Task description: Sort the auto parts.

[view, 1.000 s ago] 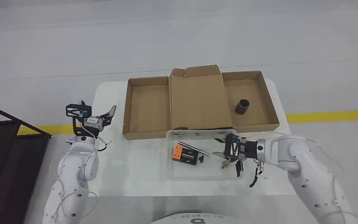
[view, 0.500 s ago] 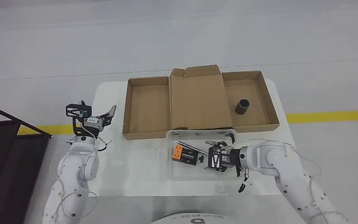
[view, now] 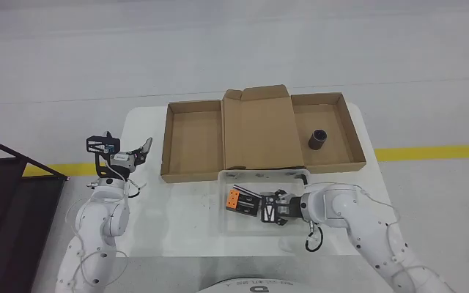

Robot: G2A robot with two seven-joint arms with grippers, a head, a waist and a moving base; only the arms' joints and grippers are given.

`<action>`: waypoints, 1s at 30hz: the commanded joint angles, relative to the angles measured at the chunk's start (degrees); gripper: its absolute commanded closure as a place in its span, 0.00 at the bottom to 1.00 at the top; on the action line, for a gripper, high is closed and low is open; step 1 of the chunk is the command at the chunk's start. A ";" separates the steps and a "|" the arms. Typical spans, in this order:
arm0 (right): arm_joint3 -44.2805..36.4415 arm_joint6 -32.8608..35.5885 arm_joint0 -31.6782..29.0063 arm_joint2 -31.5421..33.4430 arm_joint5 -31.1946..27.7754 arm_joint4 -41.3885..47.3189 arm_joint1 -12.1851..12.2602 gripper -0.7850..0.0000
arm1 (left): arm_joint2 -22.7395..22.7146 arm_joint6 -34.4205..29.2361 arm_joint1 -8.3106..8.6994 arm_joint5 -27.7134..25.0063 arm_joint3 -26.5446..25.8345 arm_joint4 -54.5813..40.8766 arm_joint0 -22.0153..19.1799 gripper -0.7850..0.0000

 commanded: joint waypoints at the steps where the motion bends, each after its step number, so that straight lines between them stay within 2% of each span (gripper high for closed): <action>1: 0.39 0.37 0.64 -0.96 0.06 -0.18 -0.14 0.40 | 0.00 0.00 0.00 0.00 0.00 0.00 0.00 0.00; 7: 1.60 1.44 2.56 -3.24 1.08 -0.46 -0.58 0.53 | 0.00 0.00 0.00 0.00 0.00 0.00 0.00 0.00; 10: 2.44 2.06 3.43 -3.95 1.80 -0.03 -0.77 0.63 | 0.00 0.00 0.00 0.00 0.00 0.00 0.00 0.00; 12: 2.84 2.49 3.94 -4.29 2.29 0.47 -0.88 0.75 | 0.00 0.00 0.00 0.00 0.00 0.00 0.00 0.00; 14: 3.07 2.80 4.33 -4.46 2.50 0.93 -0.94 1.00 | 0.00 0.00 0.00 0.00 0.00 0.00 0.00 0.00; 19: 2.60 1.92 4.09 -3.22 1.68 2.24 -0.57 1.00 | 0.00 0.00 0.00 0.00 0.00 0.00 0.00 0.00; 26: 0.15 -1.94 1.98 1.67 -6.87 5.29 1.06 1.00 | 0.00 0.00 0.00 0.00 0.00 0.00 0.00 0.00; 30: -1.06 -4.43 0.38 3.59 -7.03 7.99 2.45 1.00 | 0.00 0.00 0.00 0.00 0.00 0.00 0.00 0.00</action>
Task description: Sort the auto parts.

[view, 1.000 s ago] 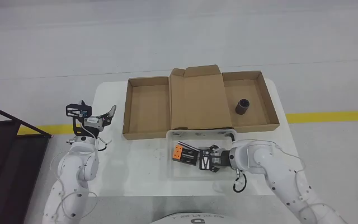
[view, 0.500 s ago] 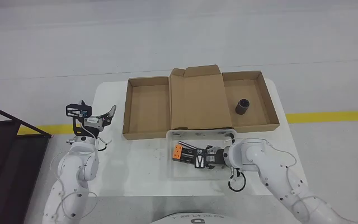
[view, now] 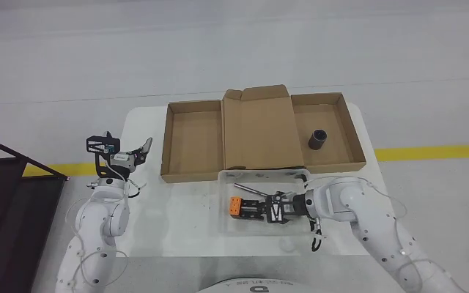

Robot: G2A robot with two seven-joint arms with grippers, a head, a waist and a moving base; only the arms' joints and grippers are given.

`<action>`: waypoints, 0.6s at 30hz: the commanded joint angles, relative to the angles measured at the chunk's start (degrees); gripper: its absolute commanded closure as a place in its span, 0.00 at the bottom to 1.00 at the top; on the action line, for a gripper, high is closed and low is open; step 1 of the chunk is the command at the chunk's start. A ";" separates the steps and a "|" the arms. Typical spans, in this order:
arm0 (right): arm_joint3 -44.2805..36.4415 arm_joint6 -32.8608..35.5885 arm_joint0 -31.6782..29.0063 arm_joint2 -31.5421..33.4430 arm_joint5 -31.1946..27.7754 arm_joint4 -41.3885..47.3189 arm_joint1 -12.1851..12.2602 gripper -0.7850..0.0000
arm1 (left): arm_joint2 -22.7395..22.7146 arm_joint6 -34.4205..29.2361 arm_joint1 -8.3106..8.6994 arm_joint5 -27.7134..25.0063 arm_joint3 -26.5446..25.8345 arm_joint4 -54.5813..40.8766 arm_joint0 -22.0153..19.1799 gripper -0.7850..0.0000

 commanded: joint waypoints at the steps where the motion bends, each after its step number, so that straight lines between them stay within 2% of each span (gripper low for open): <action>1: -0.08 -1.21 -0.31 0.68 0.08 1.61 0.76 1.00 | 0.00 0.00 0.00 0.00 0.00 0.00 0.00 0.00; 12: -0.49 -10.69 -0.91 5.46 0.08 15.96 5.62 1.00 | 0.00 0.00 0.00 0.00 0.00 0.00 0.00 0.00; 18: -0.62 -12.14 -0.75 6.28 0.08 21.51 8.42 1.00 | 0.00 0.00 0.00 0.00 0.00 0.00 0.00 0.00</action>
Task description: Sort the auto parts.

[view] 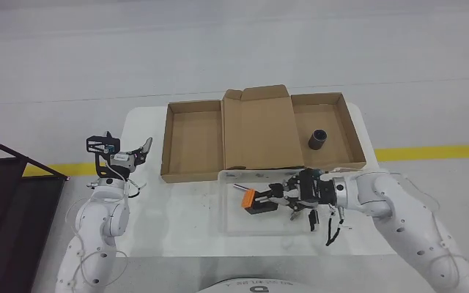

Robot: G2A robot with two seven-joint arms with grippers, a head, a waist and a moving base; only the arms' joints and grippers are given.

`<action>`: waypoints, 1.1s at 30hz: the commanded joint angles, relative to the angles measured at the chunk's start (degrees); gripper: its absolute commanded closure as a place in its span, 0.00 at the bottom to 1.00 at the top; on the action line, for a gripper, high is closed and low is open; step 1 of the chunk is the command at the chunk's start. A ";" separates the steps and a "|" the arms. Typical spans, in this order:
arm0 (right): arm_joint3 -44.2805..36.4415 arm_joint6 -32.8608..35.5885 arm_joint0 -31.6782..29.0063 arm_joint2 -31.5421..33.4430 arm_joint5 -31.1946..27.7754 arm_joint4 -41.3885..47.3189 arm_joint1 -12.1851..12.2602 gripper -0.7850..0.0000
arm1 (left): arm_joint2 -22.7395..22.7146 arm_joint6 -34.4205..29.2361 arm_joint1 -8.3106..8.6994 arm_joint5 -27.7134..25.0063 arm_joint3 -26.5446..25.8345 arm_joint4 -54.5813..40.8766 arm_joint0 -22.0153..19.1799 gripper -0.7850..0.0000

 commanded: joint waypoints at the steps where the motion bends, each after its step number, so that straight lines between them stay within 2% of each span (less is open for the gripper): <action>1: 0.32 0.22 0.28 -0.30 0.00 0.82 0.67 1.00 | 0.00 0.00 0.00 0.00 0.00 0.00 0.00 0.00; 14: 6.31 -0.71 5.67 -5.80 0.00 6.12 2.98 1.00 | 0.00 0.00 0.00 0.00 0.00 0.00 0.00 0.00; 33: 8.28 -4.73 7.21 -6.82 0.00 3.28 3.95 1.00 | 0.00 0.00 0.00 0.00 0.00 0.00 0.00 0.00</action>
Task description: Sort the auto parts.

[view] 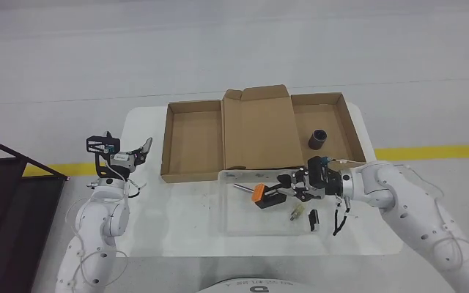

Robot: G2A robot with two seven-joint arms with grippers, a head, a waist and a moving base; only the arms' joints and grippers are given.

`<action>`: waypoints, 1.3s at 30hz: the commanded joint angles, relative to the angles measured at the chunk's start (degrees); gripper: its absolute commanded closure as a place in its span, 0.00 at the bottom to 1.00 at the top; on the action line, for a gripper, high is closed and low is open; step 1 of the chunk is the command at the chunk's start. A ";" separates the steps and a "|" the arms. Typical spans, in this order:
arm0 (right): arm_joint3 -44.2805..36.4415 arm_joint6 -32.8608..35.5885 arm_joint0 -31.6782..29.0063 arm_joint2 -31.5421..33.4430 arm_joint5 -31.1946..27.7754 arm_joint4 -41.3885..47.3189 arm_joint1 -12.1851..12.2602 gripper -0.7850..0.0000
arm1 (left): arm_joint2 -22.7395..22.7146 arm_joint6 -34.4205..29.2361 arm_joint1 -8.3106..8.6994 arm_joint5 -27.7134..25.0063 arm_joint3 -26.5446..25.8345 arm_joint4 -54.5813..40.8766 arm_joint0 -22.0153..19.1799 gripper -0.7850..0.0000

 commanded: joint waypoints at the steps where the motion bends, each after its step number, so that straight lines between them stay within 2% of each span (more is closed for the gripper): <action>1: -0.01 0.01 -0.01 -0.01 0.00 0.05 0.00 1.00 | 0.00 0.00 0.00 0.00 0.00 0.00 0.00 0.00; 11: -0.11 -1.17 -0.33 0.22 0.34 1.75 -0.17 1.00 | 0.00 0.00 0.00 0.00 0.00 0.00 0.00 0.00; 16: -1.16 -4.01 -0.83 1.90 0.00 4.37 -0.13 1.00 | 1.82 -1.60 0.41 -11.03 -0.70 1.05 0.82 0.00; 20: -2.32 -5.23 -1.58 3.40 0.03 5.60 -0.07 1.00 | 4.31 -4.52 0.77 -22.71 -0.14 -0.66 1.17 0.00; 26: -3.05 -7.06 -2.34 4.56 0.26 7.31 -0.37 1.00 | 3.93 -10.16 1.48 -36.16 2.21 -8.20 0.06 0.00; 31: -3.27 -8.08 -2.47 4.68 0.00 7.90 -0.68 1.00 | 1.90 -10.41 2.11 -44.97 2.16 -16.41 -0.10 0.00; 33: -3.27 -8.58 -2.50 4.42 0.00 8.27 -0.79 1.00 | 0.68 -11.31 2.30 -45.69 2.01 -20.63 -0.14 0.00; 39: -3.01 -9.52 -2.53 4.39 0.00 9.06 -0.88 1.00 | 0.68 -11.31 2.30 -45.69 2.01 -20.63 -0.14 0.00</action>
